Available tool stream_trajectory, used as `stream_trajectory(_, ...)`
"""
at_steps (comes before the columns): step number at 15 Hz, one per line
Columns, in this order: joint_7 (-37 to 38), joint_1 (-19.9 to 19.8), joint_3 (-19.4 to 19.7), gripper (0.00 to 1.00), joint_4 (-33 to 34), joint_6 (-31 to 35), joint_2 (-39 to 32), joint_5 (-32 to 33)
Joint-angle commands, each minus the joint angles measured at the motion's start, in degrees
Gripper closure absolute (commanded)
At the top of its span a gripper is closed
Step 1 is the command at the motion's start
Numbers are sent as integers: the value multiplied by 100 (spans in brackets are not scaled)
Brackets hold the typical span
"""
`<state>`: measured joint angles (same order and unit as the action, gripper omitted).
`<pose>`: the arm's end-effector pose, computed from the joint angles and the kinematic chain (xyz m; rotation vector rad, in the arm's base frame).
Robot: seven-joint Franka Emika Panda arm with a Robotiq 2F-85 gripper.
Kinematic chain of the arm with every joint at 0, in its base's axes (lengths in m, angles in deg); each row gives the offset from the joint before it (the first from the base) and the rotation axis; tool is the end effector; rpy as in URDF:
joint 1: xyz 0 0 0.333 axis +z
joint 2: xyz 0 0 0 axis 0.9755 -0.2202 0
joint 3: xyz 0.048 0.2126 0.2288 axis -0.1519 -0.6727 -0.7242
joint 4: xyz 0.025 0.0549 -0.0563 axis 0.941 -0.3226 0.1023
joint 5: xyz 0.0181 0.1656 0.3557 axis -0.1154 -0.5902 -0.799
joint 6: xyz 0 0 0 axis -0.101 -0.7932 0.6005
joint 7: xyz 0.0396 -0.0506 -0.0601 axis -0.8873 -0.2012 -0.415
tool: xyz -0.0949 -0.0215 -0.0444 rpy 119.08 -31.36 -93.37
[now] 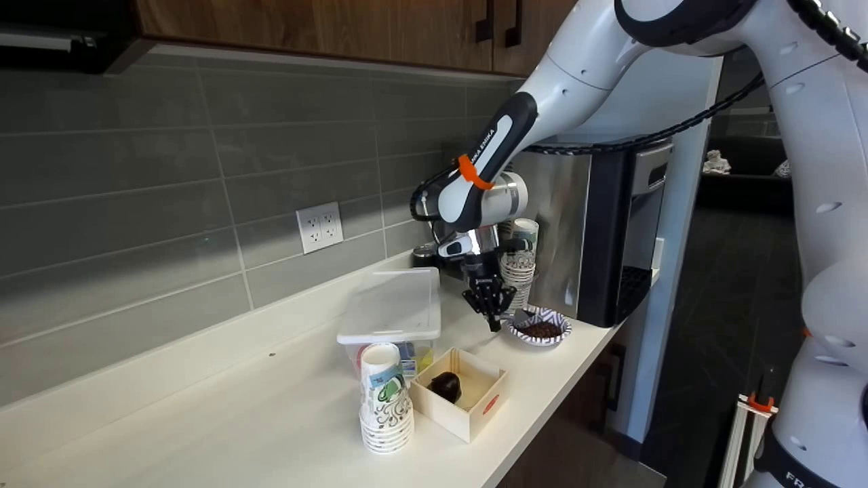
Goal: Use the silver spatula to stir the contents of the white plate on the right
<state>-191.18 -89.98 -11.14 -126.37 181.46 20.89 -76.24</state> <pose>0.5415 -0.0969 0.2108 -1.8822 -2.1687 0.2184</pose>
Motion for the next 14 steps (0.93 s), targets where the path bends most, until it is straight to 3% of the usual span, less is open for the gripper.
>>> stream_trajectory(1, -807, -80, -40, 99, -72, -413, 135, -261)
stream_trajectory(5, -1127, -7, 36, 99, 85, -1165, 46, -265)
stream_trajectory(10, -590, 94, 233, 99, 370, -2389, -35, -192)
stream_trajectory(14, -273, 112, 305, 99, 239, -1986, 68, -186)
